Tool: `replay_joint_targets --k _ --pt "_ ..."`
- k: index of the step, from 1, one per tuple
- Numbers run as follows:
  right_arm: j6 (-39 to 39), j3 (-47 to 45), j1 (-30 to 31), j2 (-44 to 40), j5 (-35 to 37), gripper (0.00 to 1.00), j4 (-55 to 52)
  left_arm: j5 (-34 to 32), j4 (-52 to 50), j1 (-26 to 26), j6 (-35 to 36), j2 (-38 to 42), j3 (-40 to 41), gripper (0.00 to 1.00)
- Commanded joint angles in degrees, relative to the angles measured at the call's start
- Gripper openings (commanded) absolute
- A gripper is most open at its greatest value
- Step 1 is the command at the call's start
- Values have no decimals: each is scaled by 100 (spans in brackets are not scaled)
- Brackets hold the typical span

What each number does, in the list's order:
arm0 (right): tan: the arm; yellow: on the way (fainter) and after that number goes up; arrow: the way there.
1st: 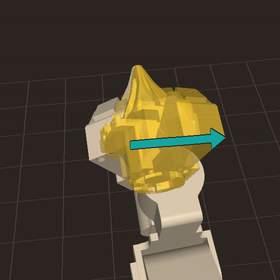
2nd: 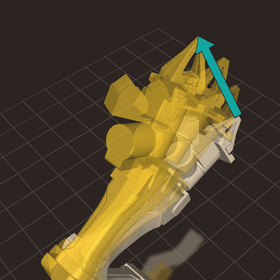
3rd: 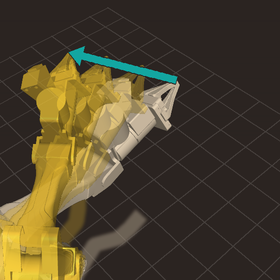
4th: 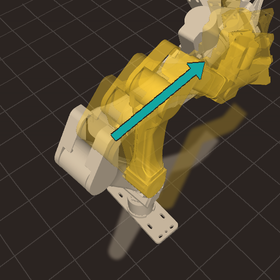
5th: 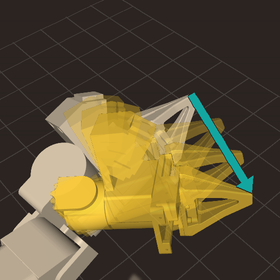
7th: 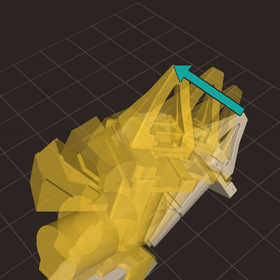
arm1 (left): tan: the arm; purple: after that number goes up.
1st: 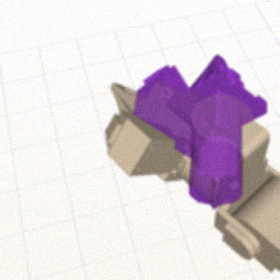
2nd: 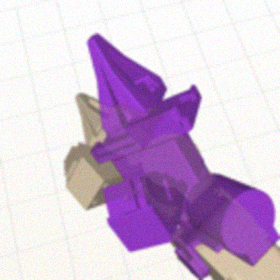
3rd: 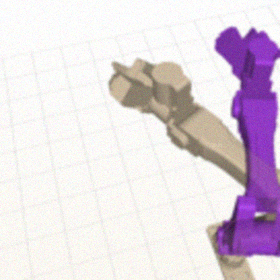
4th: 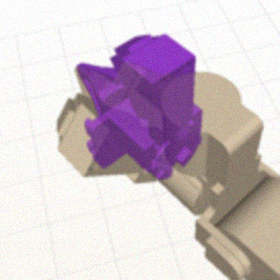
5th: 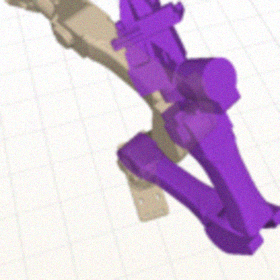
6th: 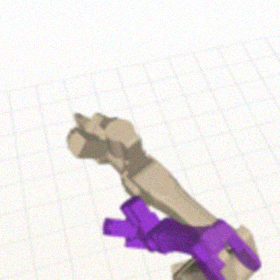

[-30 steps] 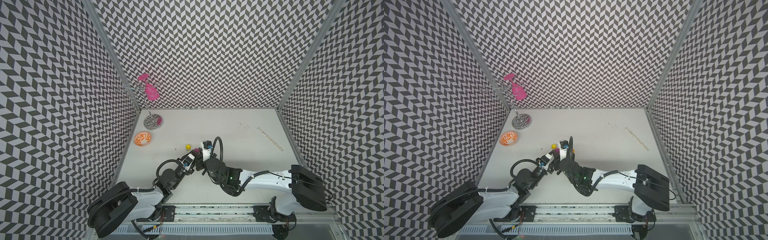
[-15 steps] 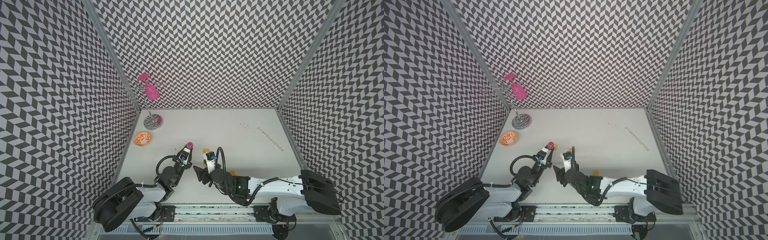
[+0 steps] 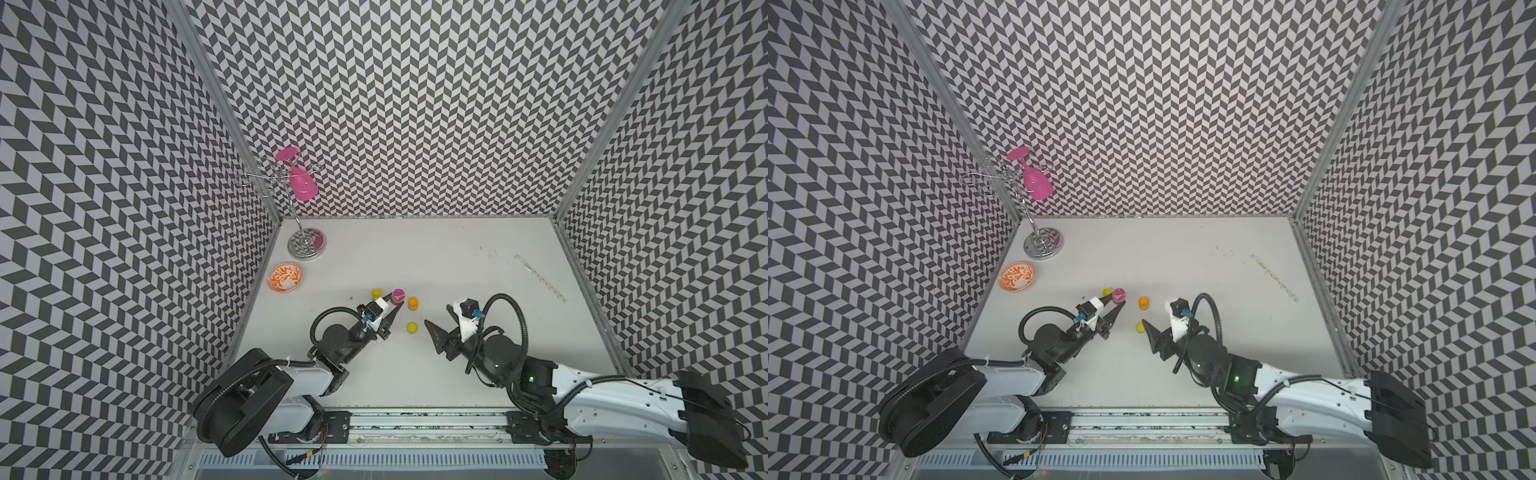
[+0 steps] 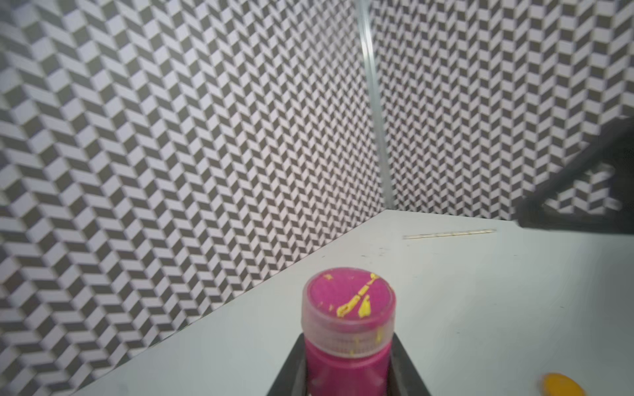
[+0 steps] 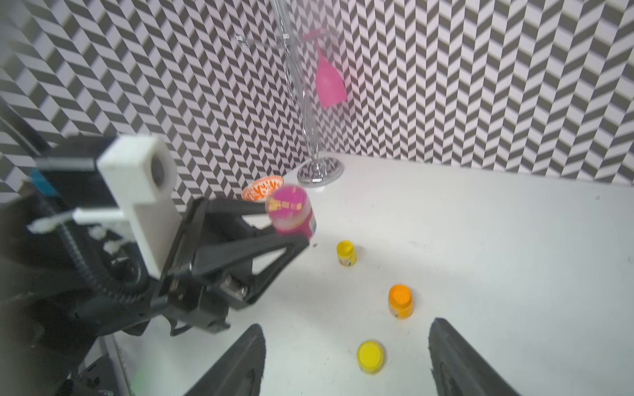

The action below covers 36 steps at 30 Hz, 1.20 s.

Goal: Close the paint jar lid
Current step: Screw the lid onto the paint jar.

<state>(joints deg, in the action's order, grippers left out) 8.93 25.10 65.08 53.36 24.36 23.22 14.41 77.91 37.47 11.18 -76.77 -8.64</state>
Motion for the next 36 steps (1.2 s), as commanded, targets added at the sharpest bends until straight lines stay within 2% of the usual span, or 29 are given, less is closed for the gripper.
replay_joint_targets --k 1,3,4,6,9,15,23,32,36 --pt "-1414 -166 -554 -511 -2083 76 647 2262 752 -37 -292 -405 -132 30" --pt "-1935 -216 -716 -706 -3130 74 600 2989 1158 -38 -525 -644 -185 30" --pt "-2178 -217 -729 -782 -3436 74 496 3308 1380 -38 -656 -760 -207 30" --pt "-2513 -184 -743 -852 -3848 71 262 3688 1785 -46 -908 -974 -229 30" --pt "-2734 -150 -781 -798 -4087 70 174 4096 2082 -47 -1201 -1234 -345 30" --pt "-2948 77 -823 -226 -4593 65 22 4083 2273 -65 -1301 -1342 -357 30" --pt "-2831 90 -936 215 -4677 60 204 3970 2019 -56 -1156 -1190 -344 30" --pt "-2672 122 -1081 350 -4766 53 305 3964 2004 -45 -1170 -1165 -348 30" --pt "-2633 166 -1112 426 -4758 42 289 3950 1983 -47 -1162 -1165 -356 30"
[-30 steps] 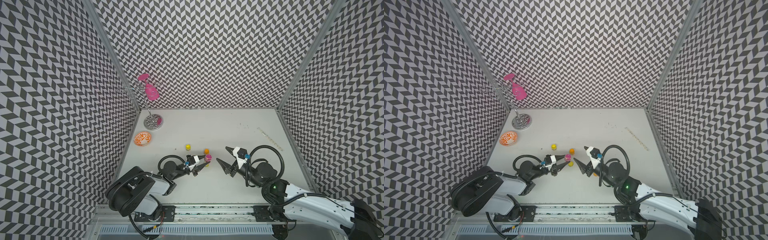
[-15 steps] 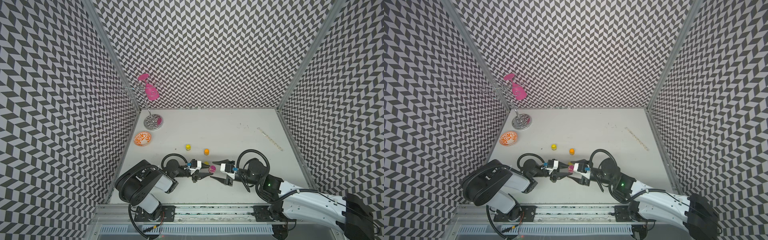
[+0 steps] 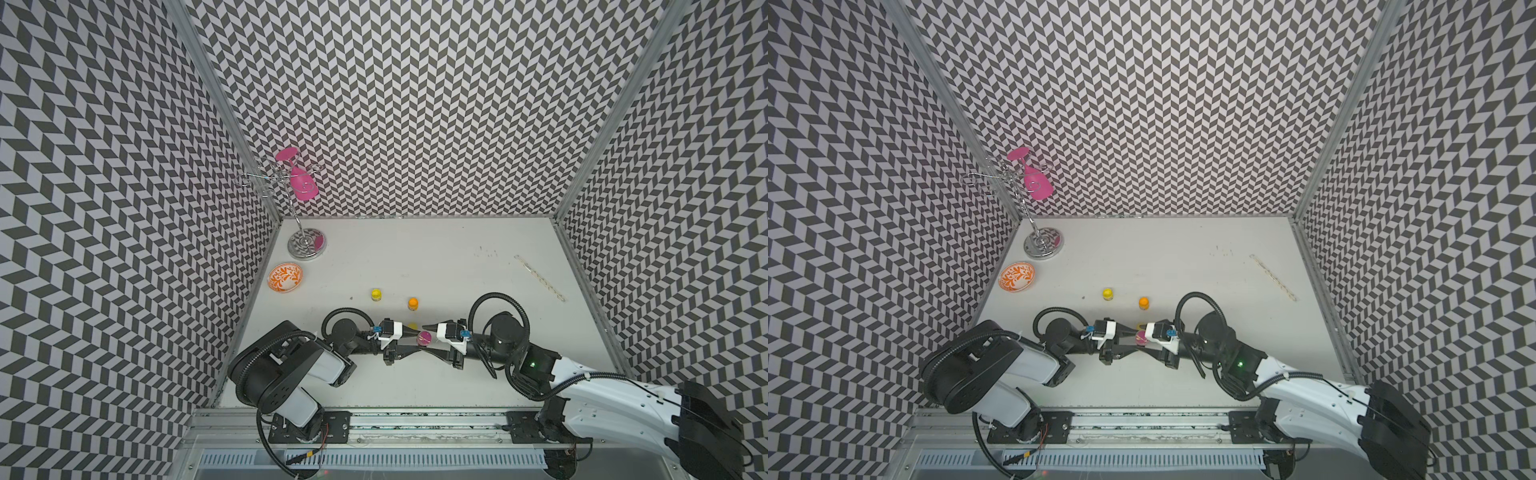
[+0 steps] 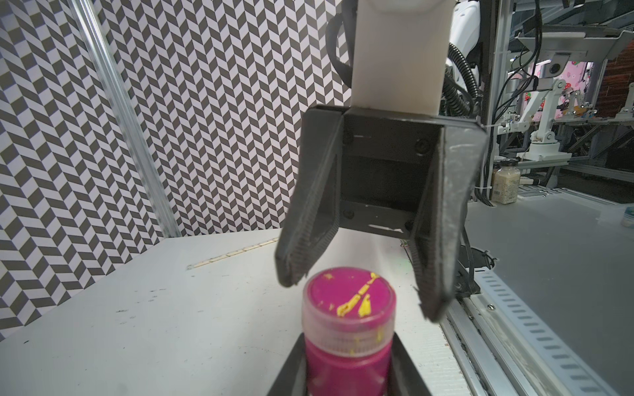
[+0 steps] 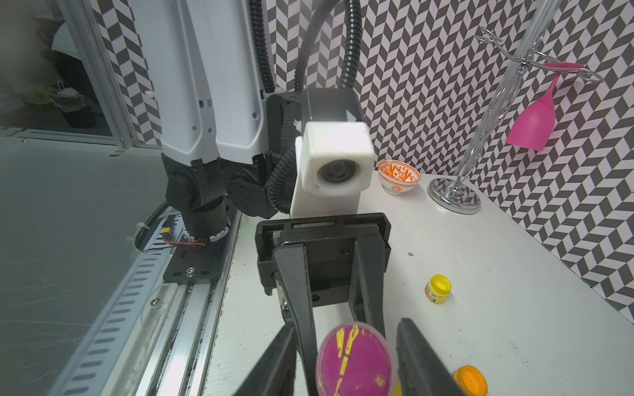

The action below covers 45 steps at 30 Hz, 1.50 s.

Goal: Close the paint jar lid
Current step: Screw the lid onto the paint jar.

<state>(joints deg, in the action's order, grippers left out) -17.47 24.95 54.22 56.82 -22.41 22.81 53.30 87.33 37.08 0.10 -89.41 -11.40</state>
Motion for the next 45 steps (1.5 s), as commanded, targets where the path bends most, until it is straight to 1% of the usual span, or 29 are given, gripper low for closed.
replay_joint_targets --k 1,5,7,9,14,19,22,25,28,32,34,36,37,39,40,45 --pt "14 190 -26 107 -71 41 321 58 1033 -8 -54 99 -80 30" --pt "41 230 -39 193 -61 41 312 50 1014 -8 -41 108 -82 30" --pt "51 230 -41 215 -70 39 312 49 1008 -8 -45 107 -82 30" --pt "60 234 -41 216 -23 33 312 41 997 -8 -45 116 -90 29" --pt "147 255 -37 263 155 23 312 -51 936 -8 -24 149 -91 29" --pt "271 342 -42 437 431 19 225 -267 817 -8 49 268 -57 29" --pt "400 405 -30 575 601 17 194 -568 793 -8 92 398 13 29" --pt "745 377 30 679 949 15 338 -1020 609 9 153 649 66 28" --pt "1035 194 278 764 1533 14 646 -1709 111 86 404 1058 116 28" --pt "1546 120 774 1112 2538 12 948 -2800 -521 253 776 1604 189 28" --pt "1960 150 1028 1343 3147 11 1074 -3321 -671 290 898 1807 261 28" --pt "2345 198 1265 1583 3570 10 1244 -3834 -724 313 982 1952 350 28" --pt "2577 284 1371 1727 3856 9 1237 -4104 -725 325 1008 2015 396 28" --pt "2857 493 1508 2021 4004 9 1160 -4530 -726 342 1064 2119 468 28" --pt "3048 648 1603 2186 4275 8 1012 -4761 -733 359 1081 2175 503 28" --pt "3744 1266 1955 2879 4732 8 548 -5616 -840 459 1313 2431 624 27"
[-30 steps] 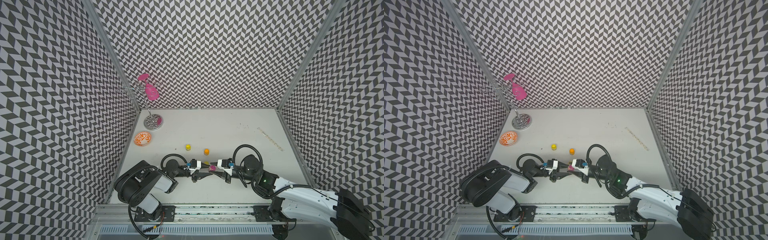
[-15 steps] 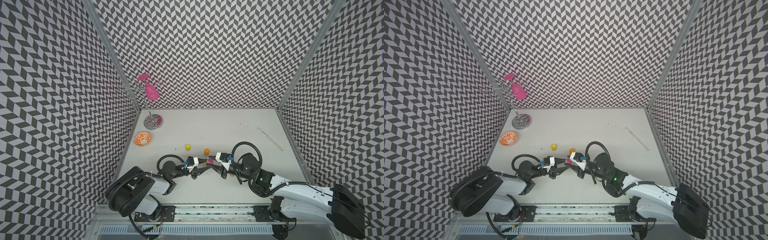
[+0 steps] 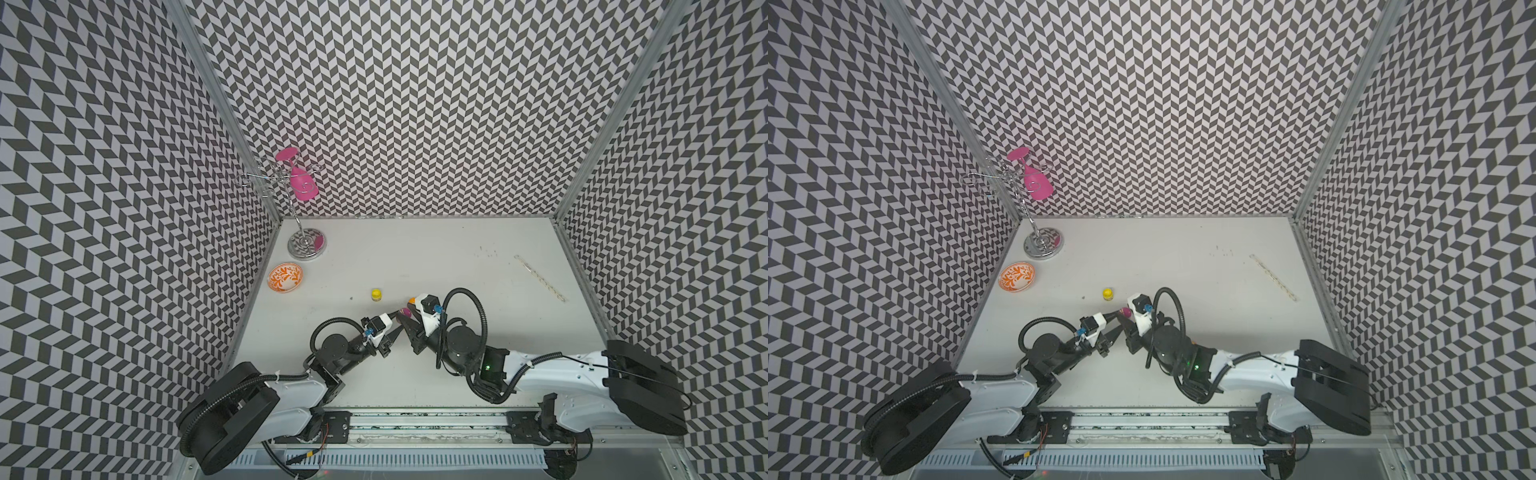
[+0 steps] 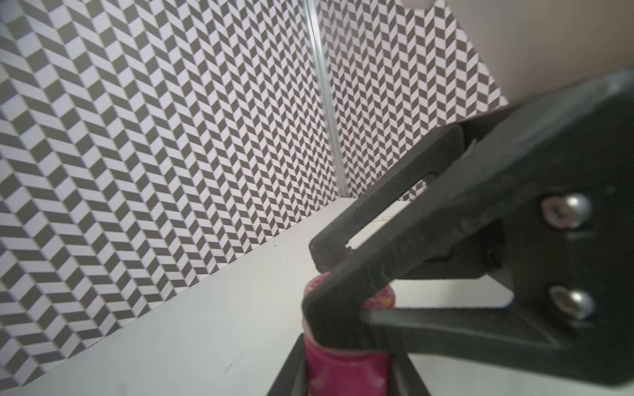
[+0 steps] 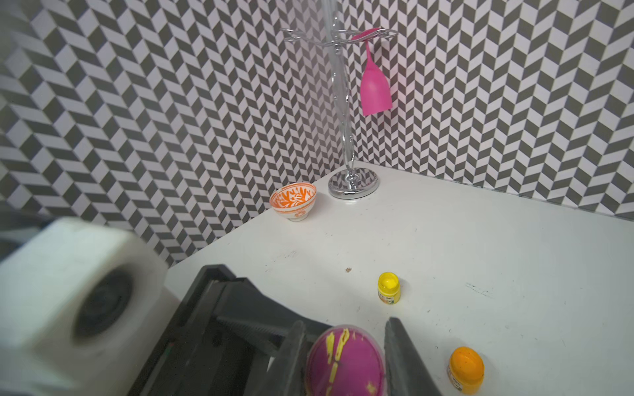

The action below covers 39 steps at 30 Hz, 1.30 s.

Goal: Close the paint jar lid
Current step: Screw the lid onto the paint jar.

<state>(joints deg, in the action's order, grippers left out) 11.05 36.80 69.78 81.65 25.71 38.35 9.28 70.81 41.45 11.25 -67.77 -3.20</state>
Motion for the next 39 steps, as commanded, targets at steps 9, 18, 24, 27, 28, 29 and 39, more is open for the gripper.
replay_joint_targets --k 9,18,24,27,28,29,39 --pt "1620 487 633 778 206 22 -1339 -2446 585 82 457 226 -196 27" --pt "1375 -206 670 -147 221 83 -926 -2629 338 30 375 -430 -488 28" --pt "1489 -781 660 -1072 1071 85 -1257 -2261 253 -96 205 -410 -499 28" --pt "1099 -1063 485 -1611 1278 85 -1152 -1669 281 -201 93 -382 -480 29" --pt "944 -1149 343 -1802 1171 85 -1077 -1423 327 -222 80 -399 -480 29" --pt "738 -1264 165 -2016 934 84 -978 -1130 414 -249 67 -448 -471 29" --pt "-2356 -1244 -1385 -3197 -3503 80 -967 3132 1453 -348 -220 -1400 -766 30"
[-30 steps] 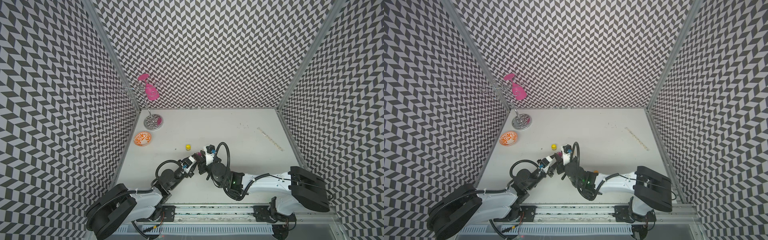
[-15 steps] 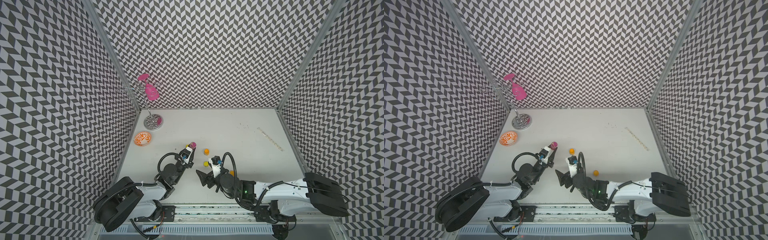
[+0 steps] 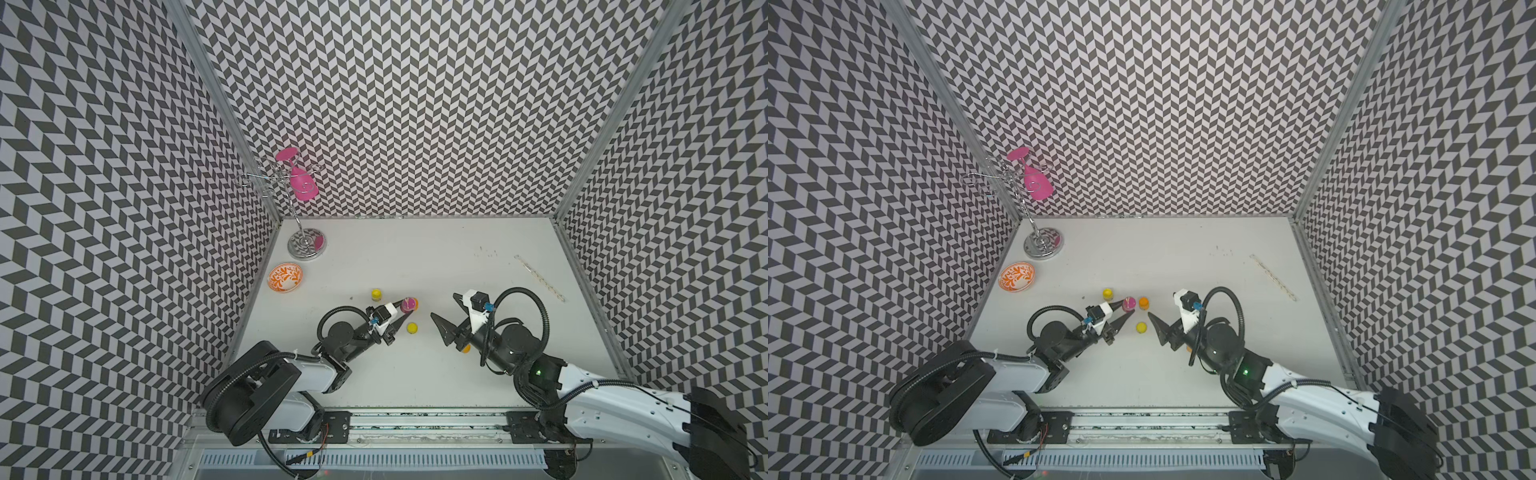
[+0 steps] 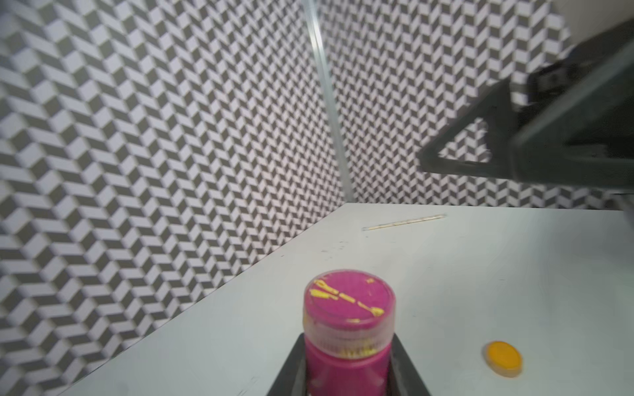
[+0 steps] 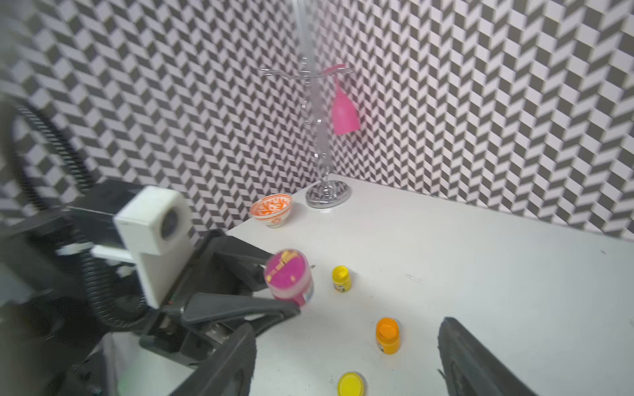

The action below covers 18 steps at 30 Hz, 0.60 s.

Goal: Close the paint jar lid
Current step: Screw the lid onto the paint jar.

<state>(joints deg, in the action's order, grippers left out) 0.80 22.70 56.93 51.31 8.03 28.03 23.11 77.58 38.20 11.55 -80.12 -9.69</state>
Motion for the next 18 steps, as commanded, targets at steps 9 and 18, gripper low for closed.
replay_joint_targets --k 9,18 --pt "-2313 343 -266 105 -2930 69 -336 2797 1673 -40 -785 -567 -145 30" --pt "-2300 499 -318 526 -3196 57 -369 2769 1629 -40 -779 -541 -147 30"
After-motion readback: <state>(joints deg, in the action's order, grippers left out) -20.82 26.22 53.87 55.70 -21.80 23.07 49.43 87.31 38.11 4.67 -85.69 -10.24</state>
